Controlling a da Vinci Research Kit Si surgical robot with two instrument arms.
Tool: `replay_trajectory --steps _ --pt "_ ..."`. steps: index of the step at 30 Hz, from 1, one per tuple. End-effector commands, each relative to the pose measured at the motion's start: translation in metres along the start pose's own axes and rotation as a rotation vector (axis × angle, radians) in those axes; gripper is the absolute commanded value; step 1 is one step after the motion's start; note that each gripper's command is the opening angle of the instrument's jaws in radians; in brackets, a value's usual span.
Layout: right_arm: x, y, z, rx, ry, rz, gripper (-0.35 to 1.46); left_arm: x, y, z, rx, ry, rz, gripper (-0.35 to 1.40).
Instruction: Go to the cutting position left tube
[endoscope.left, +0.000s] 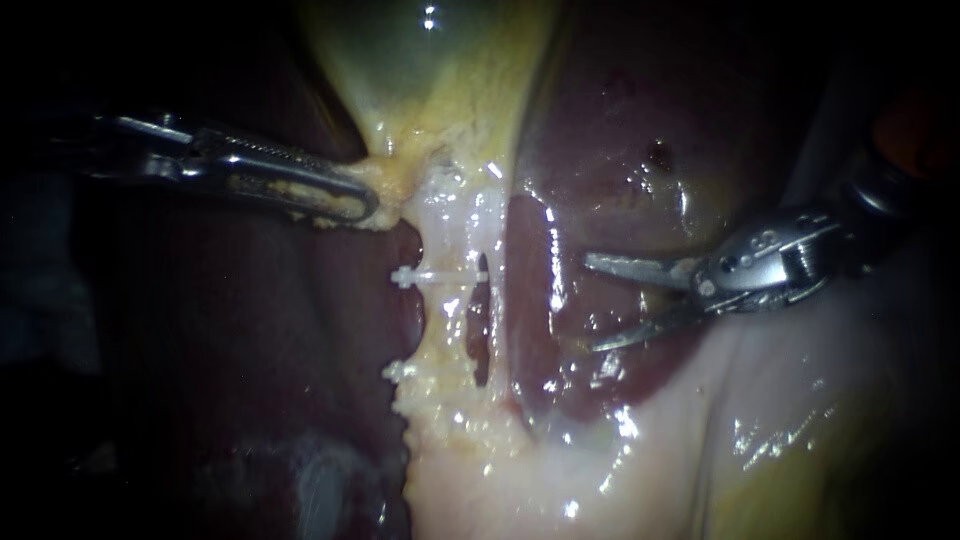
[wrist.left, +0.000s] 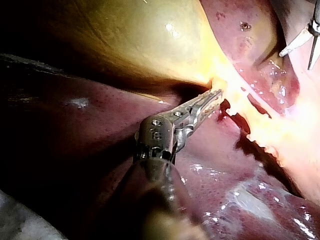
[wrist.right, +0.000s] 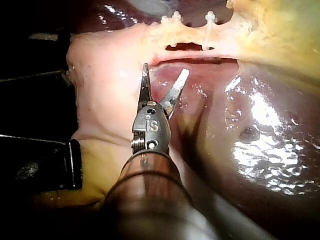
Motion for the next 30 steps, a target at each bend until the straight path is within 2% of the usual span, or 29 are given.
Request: replay_trajectory --steps 1,5,8,16,19,24,30 --pt "0.0000 0.0000 0.0000 0.000 0.000 0.000 1.43 0.0000 0.0000 0.0000 -0.001 0.000 0.000 -0.35" --pt "0.0000 0.0000 0.0000 0.000 0.000 0.000 1.43 0.0000 0.0000 -0.0005 -0.004 -0.001 0.000 -0.35" --pt "0.0000 0.0000 0.0000 0.000 0.000 0.000 1.43 0.0003 0.0001 -0.0019 -0.017 -0.006 -0.001 -0.35" --pt "0.0000 0.0001 0.0000 0.000 0.000 0.000 1.43 0.0025 0.0009 -0.0085 0.014 0.014 -0.019 -0.35" --pt "0.0000 0.0001 0.0000 0.000 0.000 0.000 1.43 0.0031 0.0013 -0.0099 0.021 0.024 -0.020 -0.35" --pt "0.0001 0.0000 0.0001 0.000 0.000 0.000 1.45 0.0031 0.0017 -0.0097 0.025 0.026 -0.022 -0.35" --pt "0.0012 -0.0003 0.0019 0.059 0.012 0.042 1.45 0.0030 0.0017 -0.0096 0.027 0.026 -0.021 -0.35"
